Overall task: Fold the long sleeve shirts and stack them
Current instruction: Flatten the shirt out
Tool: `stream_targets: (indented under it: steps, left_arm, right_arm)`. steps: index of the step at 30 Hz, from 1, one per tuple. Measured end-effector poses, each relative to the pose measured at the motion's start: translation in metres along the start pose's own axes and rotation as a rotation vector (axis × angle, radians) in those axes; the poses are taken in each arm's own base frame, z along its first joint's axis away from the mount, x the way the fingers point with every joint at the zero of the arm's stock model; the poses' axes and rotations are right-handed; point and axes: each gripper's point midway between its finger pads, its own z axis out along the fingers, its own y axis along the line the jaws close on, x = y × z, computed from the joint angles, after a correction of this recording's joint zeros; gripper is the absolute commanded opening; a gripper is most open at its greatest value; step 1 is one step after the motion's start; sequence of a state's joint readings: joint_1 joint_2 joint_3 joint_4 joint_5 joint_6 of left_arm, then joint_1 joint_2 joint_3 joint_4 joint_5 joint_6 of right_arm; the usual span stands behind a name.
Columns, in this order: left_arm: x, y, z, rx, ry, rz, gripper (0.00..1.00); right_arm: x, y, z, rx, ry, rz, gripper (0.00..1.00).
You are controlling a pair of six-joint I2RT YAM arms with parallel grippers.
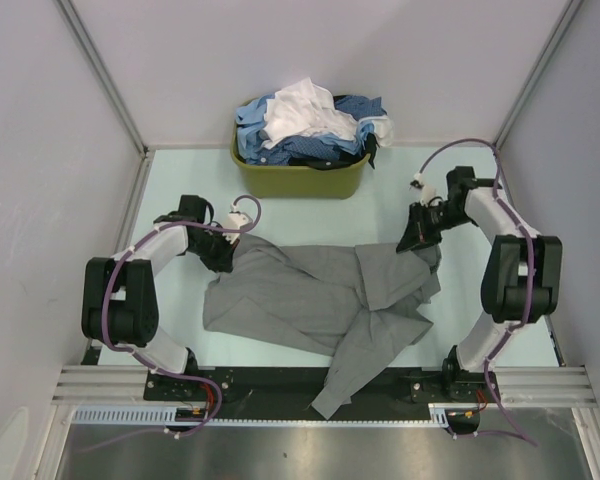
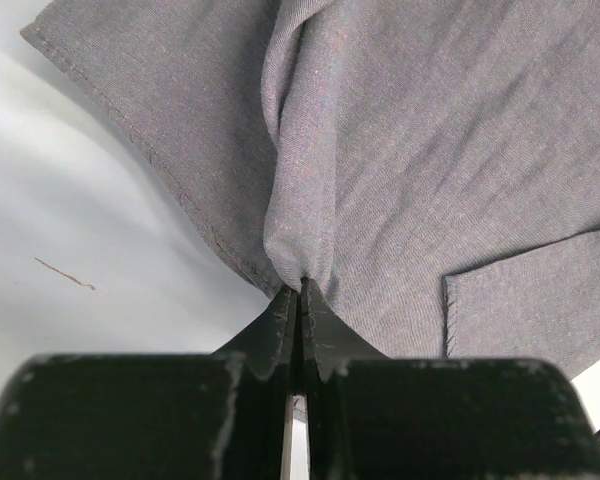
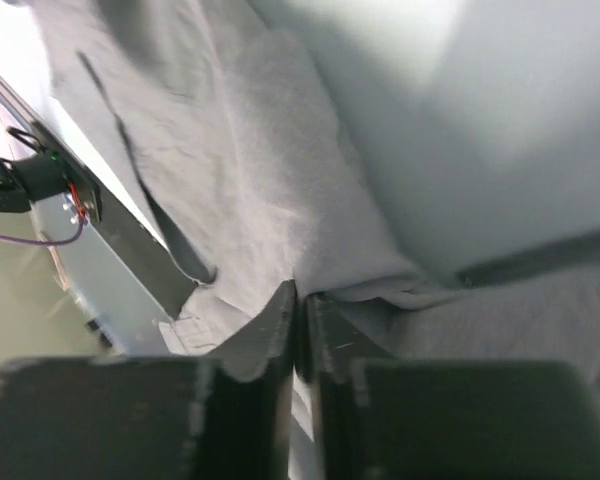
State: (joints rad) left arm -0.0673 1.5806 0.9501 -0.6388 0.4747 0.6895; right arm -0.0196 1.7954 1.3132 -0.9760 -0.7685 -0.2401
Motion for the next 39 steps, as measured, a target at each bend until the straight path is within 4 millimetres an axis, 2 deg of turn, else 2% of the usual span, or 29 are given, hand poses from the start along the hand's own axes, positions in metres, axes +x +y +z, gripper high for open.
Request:
stream_targets:
  steps: [2,7,11,17,20,21,24,26,29,33,35,39]
  left_arm:
    - [0.000,0.000,0.000,0.000,0.001,0.000,0.03]
    - [0.000,0.000,0.000,-0.001,0.000,0.000,0.00]
    - [0.001,0.000,0.000,0.001,0.003,-0.001,0.00]
    - [-0.004,0.001,-0.004,0.000,0.001,0.001,0.01]
    - [-0.009,0.002,-0.007,-0.003,-0.012,0.008,0.10]
    - [-0.012,0.002,-0.009,-0.003,-0.018,0.012,0.15]
    - [-0.024,0.006,-0.016,-0.006,-0.050,0.045,0.48]
    - [-0.038,0.011,-0.022,-0.014,-0.082,0.087,0.56]
    - [-0.065,0.021,-0.035,-0.035,-0.141,0.148,0.58]
    - [-0.106,0.042,-0.038,-0.048,-0.215,0.202,0.59]
    - [-0.116,0.053,-0.028,-0.059,-0.236,0.222,0.59]
    - [-0.117,0.063,0.001,-0.083,-0.224,0.260,0.58]
  right_arm:
    - [-0.005,0.013,-0.016,-0.001,-0.053,-0.037,0.00]
    - [-0.010,0.039,-0.048,0.000,-0.155,-0.108,0.00]
    - [-0.021,0.048,-0.072,0.005,-0.234,-0.141,0.00]
    - [-0.051,0.047,-0.103,0.038,-0.358,-0.183,0.00]
    - [-0.077,0.053,-0.113,0.042,-0.423,-0.222,0.00]
    - [-0.085,0.054,-0.114,0.043,-0.436,-0.234,0.00]
    - [-0.120,0.054,-0.114,0.059,-0.483,-0.280,0.00]
    - [-0.134,0.050,-0.111,0.081,-0.493,-0.295,0.00]
    - [-0.143,0.035,-0.097,0.124,-0.475,-0.291,0.00]
    - [-0.137,0.010,-0.082,0.187,-0.435,-0.265,0.00]
    - [-0.128,-0.002,-0.072,0.217,-0.408,-0.252,0.00]
    - [-0.111,-0.029,-0.058,0.290,-0.354,-0.228,0.00]
